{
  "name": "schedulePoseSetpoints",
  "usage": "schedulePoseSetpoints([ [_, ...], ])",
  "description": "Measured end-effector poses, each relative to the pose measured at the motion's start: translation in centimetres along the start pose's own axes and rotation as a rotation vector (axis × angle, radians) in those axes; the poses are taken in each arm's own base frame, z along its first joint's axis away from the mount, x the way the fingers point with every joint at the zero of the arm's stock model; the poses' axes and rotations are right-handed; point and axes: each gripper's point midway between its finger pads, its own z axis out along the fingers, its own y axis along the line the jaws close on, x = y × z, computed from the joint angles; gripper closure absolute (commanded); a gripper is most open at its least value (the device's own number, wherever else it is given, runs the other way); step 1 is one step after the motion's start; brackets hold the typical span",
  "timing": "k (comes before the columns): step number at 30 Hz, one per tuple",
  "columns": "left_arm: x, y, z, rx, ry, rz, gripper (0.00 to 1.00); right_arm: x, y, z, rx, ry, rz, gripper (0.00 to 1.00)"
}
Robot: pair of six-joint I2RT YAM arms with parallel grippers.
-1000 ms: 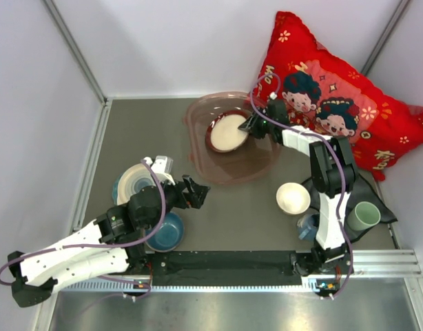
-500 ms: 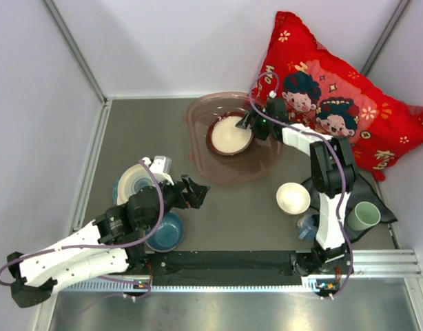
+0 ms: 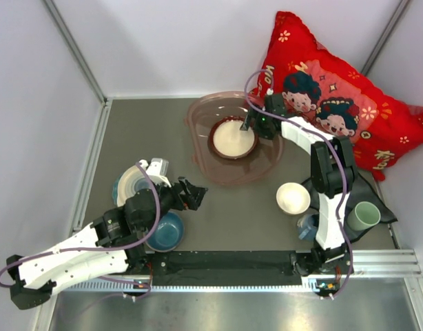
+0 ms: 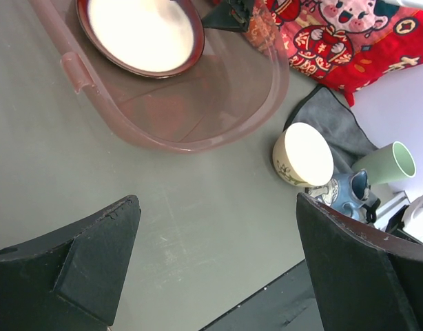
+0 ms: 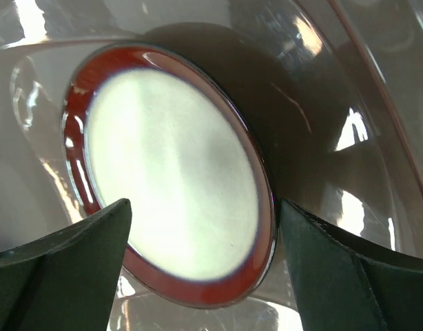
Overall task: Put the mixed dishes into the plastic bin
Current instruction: Place the plate in the plastic bin.
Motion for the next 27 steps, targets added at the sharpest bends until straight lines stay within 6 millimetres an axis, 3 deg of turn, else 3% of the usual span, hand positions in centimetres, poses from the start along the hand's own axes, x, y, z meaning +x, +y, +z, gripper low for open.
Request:
schedulePoseSetpoints([
  [12, 0.0, 0.5, -0.9, 0.007, -0.010, -0.025, 0.01, -0.3, -1.6, -0.3, 0.146, -0.037, -0.101, 0.13],
  [16, 0.1, 0.7, -1.0, 0.002, -0.003, -0.024, 0.01, 0.1, -1.0, -1.0, 0.179, -0.062, -0.175, 0.13],
  [20, 0.2, 1.1, -1.0, -0.020, -0.004, -0.018, 0.01, 0.8, 1.6, -4.6, 0.149, -0.103, -0.265, 0.13],
  [27, -1.5, 3.5, -1.6, -0.143, -0.077, -0.001, 0.01, 1.4, 9.1, -15.2, -0.085, -0.237, -0.318, 0.13],
])
